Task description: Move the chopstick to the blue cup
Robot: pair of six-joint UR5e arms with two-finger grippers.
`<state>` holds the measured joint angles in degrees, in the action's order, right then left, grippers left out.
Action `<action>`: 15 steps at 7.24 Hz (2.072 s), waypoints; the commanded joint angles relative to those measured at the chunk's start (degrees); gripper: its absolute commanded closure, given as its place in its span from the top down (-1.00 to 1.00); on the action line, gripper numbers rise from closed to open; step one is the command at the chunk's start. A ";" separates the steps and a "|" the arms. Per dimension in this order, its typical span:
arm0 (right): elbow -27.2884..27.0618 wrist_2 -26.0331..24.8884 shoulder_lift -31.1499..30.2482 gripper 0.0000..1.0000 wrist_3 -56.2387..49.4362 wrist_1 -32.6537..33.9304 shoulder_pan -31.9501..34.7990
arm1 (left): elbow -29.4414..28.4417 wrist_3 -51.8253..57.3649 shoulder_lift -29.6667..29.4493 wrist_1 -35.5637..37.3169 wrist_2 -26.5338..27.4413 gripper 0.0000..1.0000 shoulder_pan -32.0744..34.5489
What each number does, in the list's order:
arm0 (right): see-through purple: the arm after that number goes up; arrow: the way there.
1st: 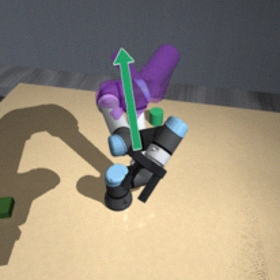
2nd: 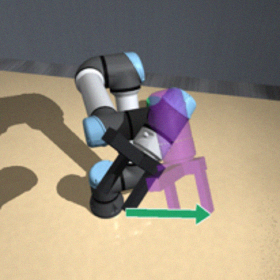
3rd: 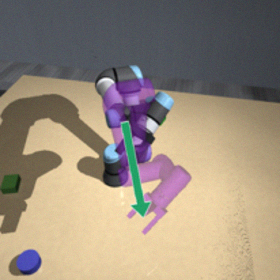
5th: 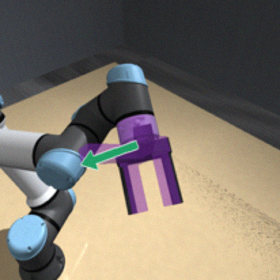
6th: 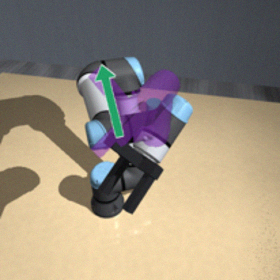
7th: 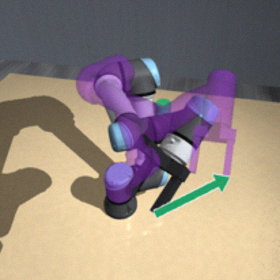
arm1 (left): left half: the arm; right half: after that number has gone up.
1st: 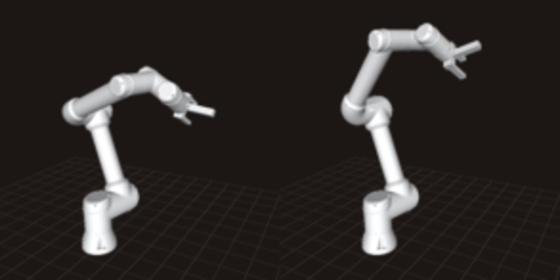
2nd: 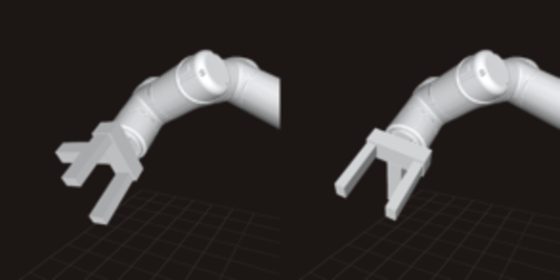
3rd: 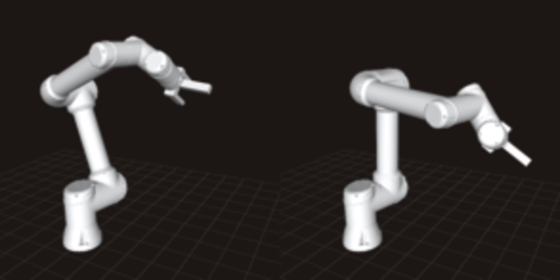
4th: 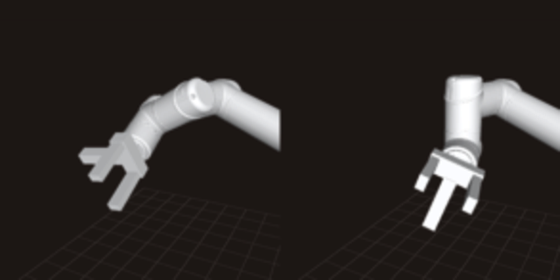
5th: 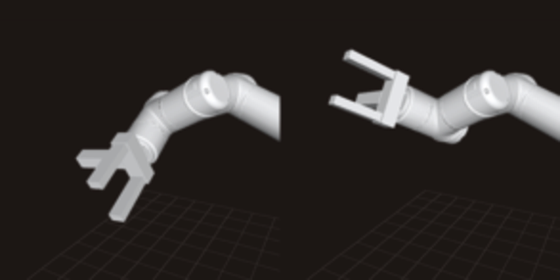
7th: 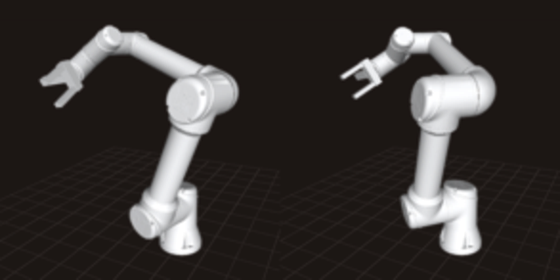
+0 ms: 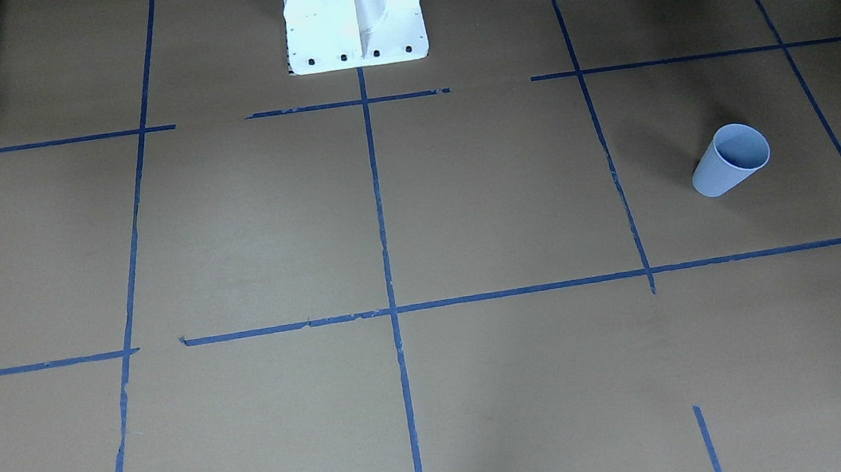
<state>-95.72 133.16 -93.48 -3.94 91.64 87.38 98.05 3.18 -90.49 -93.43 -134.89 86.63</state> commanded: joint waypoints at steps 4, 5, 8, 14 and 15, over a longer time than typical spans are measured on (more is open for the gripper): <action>0.01 0.09 0.05 1.00 0.07 0.03 -0.37 | 0.74 -32.27 2.15 -20.67 0.33 1.00 -14.17; 0.19 0.09 -0.03 1.00 0.07 0.03 -0.37 | 0.83 -38.37 2.68 -24.48 0.42 1.00 -17.34; 0.28 0.09 -0.03 1.00 -0.02 0.03 -0.37 | 0.74 -43.52 2.69 -25.22 6.39 1.00 -24.03; 0.63 0.17 -0.03 1.00 -0.02 0.03 -0.46 | -1.46 -45.28 1.90 -24.96 9.73 -0.35 -29.41; 0.63 0.17 -0.03 1.00 -0.02 0.03 -0.46 | -1.55 -45.28 1.90 -24.87 9.73 -0.87 -29.41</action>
<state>-95.12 133.33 -93.52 -3.95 91.67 86.93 96.72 -41.78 -88.42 -118.40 -125.23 57.32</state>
